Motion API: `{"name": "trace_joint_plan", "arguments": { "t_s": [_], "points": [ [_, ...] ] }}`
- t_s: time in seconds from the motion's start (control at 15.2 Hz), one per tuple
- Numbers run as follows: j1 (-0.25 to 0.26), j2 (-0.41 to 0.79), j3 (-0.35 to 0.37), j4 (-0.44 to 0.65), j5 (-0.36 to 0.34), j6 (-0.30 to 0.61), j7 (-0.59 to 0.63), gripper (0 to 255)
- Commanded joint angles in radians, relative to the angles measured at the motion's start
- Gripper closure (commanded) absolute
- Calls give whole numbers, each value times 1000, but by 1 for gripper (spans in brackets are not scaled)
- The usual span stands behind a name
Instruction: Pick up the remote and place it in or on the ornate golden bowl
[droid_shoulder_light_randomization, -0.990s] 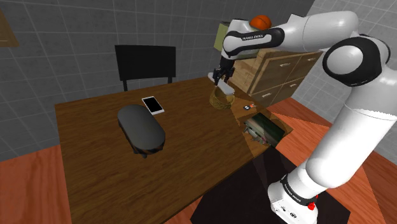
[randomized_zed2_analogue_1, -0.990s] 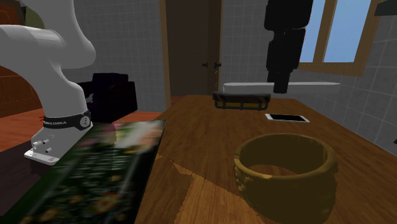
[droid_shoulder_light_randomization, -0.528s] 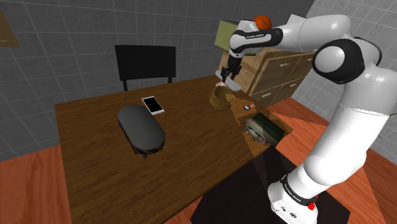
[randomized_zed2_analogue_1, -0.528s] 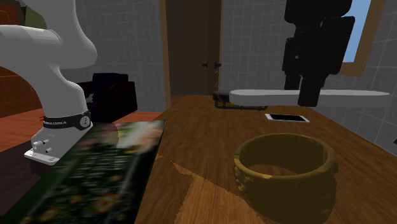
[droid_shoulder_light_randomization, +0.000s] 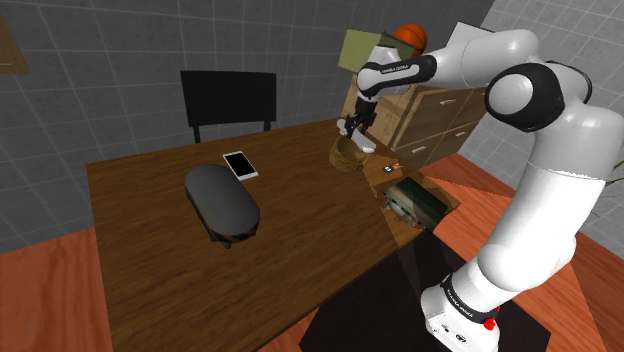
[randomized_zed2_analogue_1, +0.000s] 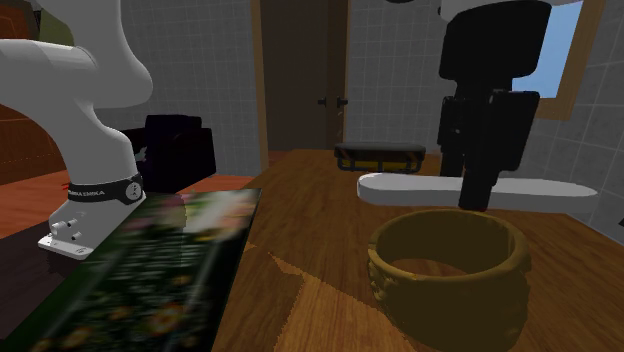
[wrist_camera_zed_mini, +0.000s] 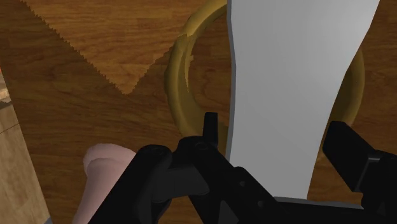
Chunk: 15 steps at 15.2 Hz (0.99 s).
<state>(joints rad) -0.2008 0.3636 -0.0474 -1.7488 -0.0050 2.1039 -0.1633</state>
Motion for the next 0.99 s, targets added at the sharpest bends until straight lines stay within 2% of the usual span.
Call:
{"name": "trace_joint_plan", "arguments": {
  "t_s": [0.0, 0.2, 0.73, 0.79, 0.92],
  "points": [
    [0, 11, 0, -14, 0, 26, 0, 255],
    [0, 32, 1, -30, 1, 63, 0, 255],
    [0, 32, 1, -30, 1, 63, 0, 255],
    [0, 32, 1, -30, 1, 63, 0, 0],
    [0, 32, 1, -30, 1, 63, 1, 0]
  ]
}}
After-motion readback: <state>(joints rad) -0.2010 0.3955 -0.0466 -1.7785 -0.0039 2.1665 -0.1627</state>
